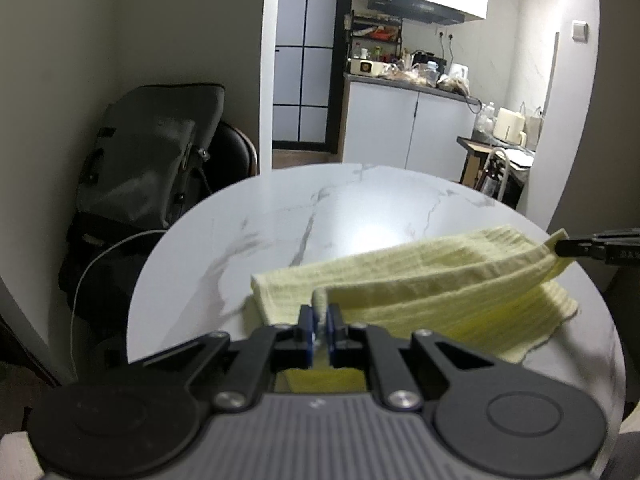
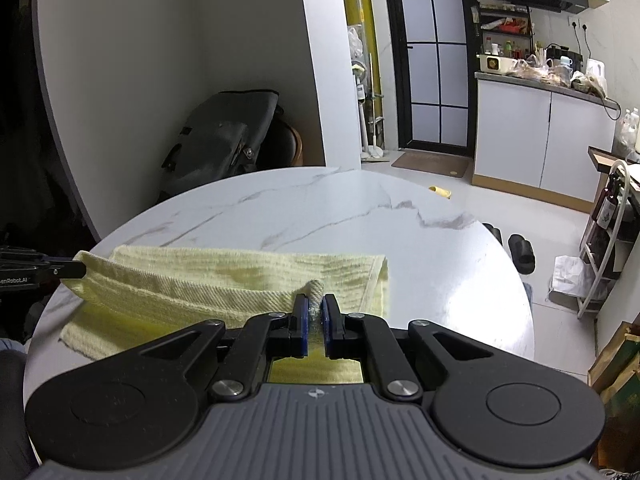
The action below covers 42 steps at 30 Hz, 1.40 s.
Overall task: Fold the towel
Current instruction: 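Fold the lifted edge over the towel and lower it with both grippers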
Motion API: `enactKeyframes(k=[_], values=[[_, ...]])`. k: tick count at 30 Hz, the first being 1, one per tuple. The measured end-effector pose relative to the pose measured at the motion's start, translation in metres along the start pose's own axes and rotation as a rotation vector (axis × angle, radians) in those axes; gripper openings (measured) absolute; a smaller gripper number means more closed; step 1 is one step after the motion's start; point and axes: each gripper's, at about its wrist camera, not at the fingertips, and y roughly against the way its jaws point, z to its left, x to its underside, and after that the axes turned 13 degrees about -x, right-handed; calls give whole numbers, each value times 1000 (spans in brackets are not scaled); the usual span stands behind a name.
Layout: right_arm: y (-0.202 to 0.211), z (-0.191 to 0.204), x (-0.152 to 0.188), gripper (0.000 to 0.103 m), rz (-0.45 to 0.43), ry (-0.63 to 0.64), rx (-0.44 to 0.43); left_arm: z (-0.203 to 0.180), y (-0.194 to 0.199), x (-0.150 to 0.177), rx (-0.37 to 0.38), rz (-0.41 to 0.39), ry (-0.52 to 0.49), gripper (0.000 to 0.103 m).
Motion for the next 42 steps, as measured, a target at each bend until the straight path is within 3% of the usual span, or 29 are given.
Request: enactKeyframes(k=[16, 27, 31, 42], values=[[3, 5, 26, 8, 10, 7, -10, -2, 9, 22, -18, 7, 2, 9], [16, 12, 41, 13, 13, 18, 4, 0, 23, 41, -28, 7, -29, 24], [25, 16, 48, 21, 10, 33, 29, 3, 31, 50, -36, 9, -47, 26], [43, 13, 70, 21, 9, 1, 74, 7, 43, 67, -39, 14, -44, 35]])
